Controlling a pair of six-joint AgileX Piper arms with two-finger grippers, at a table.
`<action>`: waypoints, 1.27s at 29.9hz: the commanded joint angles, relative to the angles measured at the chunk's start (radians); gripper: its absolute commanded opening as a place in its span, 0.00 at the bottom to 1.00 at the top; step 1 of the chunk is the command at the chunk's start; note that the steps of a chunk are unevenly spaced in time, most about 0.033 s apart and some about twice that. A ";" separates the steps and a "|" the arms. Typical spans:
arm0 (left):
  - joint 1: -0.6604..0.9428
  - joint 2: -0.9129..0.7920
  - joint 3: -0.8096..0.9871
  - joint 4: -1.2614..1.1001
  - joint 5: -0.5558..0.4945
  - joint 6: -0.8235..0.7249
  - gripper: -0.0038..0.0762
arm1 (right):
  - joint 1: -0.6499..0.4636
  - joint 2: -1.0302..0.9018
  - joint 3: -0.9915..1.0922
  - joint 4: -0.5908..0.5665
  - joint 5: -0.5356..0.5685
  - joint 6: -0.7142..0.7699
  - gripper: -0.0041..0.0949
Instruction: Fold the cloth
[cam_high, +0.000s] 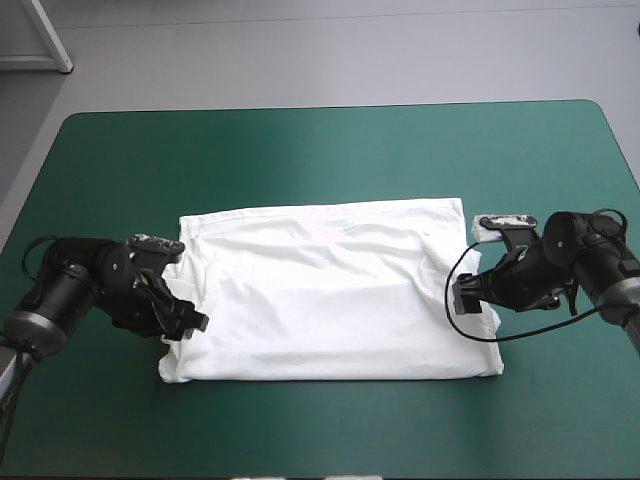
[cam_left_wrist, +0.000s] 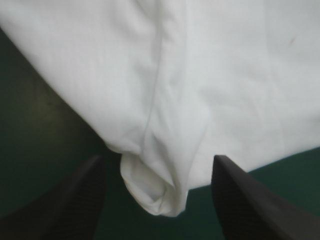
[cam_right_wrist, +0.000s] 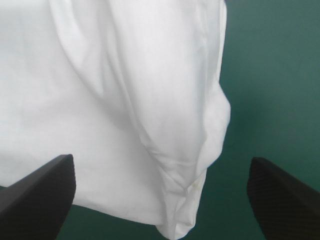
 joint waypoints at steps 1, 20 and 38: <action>-0.003 -0.034 -0.148 0.062 0.081 -0.056 0.62 | -0.001 -0.029 -0.105 0.009 0.042 0.017 0.93; 0.082 -0.003 -0.025 0.294 -0.244 -0.307 0.62 | -0.001 -0.090 -0.051 0.013 0.126 0.091 0.93; 0.146 0.341 -0.024 0.048 -0.342 -0.190 0.46 | -0.001 -0.265 -0.051 -0.077 0.124 0.155 0.93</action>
